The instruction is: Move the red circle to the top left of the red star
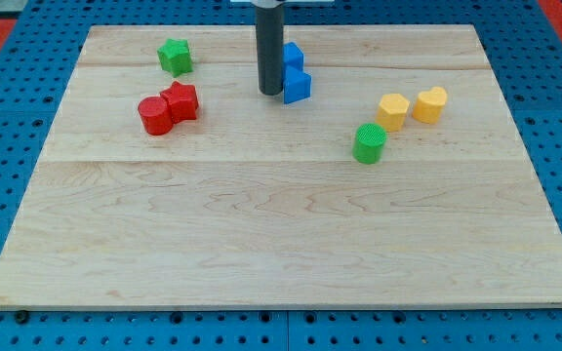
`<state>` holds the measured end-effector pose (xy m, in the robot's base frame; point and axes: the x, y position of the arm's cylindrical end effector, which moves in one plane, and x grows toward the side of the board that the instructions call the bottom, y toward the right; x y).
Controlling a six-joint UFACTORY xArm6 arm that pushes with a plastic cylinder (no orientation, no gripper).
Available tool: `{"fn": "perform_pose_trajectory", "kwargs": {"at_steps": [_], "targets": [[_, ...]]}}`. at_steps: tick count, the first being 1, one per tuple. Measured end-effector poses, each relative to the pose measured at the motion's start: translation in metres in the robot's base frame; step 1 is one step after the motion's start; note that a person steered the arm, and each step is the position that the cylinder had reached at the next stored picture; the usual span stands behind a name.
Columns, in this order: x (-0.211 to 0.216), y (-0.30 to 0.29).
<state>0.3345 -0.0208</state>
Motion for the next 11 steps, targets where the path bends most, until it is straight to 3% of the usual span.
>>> {"fn": "perform_pose_trajectory", "kwargs": {"at_steps": [3,8,11], "targets": [[0.064,-0.069],[0.059,-0.216],[0.032,-0.164]]}}
